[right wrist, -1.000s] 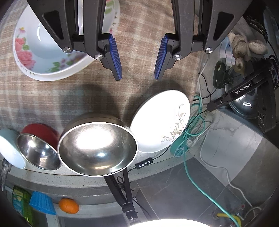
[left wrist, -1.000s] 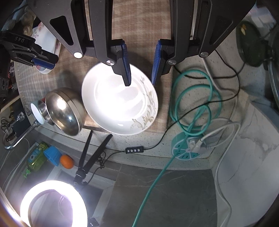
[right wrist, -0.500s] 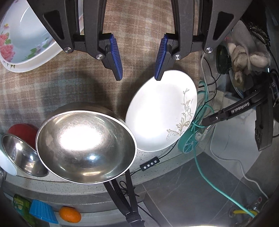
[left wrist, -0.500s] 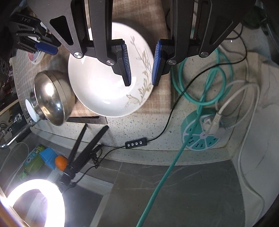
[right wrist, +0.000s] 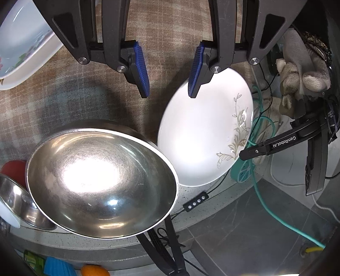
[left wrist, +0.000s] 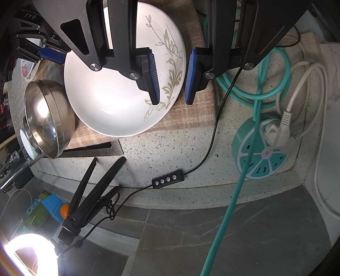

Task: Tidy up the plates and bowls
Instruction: 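Close the left tool on the leaf-pattern plate rim while the right tool grips it, then lift the leaf-pattern plate with both tools and carry it over the floral plate stack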

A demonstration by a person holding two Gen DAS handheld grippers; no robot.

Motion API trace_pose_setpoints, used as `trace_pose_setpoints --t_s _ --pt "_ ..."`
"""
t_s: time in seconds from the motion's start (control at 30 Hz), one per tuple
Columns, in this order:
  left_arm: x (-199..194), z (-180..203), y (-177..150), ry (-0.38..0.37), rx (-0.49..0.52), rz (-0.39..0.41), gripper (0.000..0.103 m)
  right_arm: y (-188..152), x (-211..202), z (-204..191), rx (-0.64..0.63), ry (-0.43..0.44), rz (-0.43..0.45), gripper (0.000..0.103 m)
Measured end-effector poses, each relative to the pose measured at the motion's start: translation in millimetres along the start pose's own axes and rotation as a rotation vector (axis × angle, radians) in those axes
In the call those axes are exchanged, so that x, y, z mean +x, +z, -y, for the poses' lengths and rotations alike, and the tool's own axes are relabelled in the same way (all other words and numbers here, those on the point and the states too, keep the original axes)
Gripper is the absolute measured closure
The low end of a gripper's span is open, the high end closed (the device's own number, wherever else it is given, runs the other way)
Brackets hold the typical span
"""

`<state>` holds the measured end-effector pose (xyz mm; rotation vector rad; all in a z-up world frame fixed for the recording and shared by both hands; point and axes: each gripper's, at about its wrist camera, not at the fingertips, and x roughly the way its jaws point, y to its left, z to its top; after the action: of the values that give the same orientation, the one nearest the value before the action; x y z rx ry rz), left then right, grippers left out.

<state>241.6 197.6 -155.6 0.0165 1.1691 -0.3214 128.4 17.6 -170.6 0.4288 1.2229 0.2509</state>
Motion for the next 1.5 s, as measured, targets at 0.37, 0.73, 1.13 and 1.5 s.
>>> trace_pose_setpoints --t_s 0.37,0.73,1.13,1.5 --pt "20 5 4 -0.009 0.013 -0.036 0.080 9 9 -6 -0.015 0.000 -0.025 0.085" --pt "22 5 4 0.014 0.011 -0.025 0.086 10 14 -8 -0.033 -0.007 -0.031 0.088" --pt "9 -5 -11 -0.017 -0.051 -0.032 0.087 6 11 -16 -0.060 -0.024 -0.033 0.090" --pt "-15 -13 -38 -0.028 -0.111 -0.022 0.087 -6 -7 -17 -0.080 0.010 -0.050 0.091"
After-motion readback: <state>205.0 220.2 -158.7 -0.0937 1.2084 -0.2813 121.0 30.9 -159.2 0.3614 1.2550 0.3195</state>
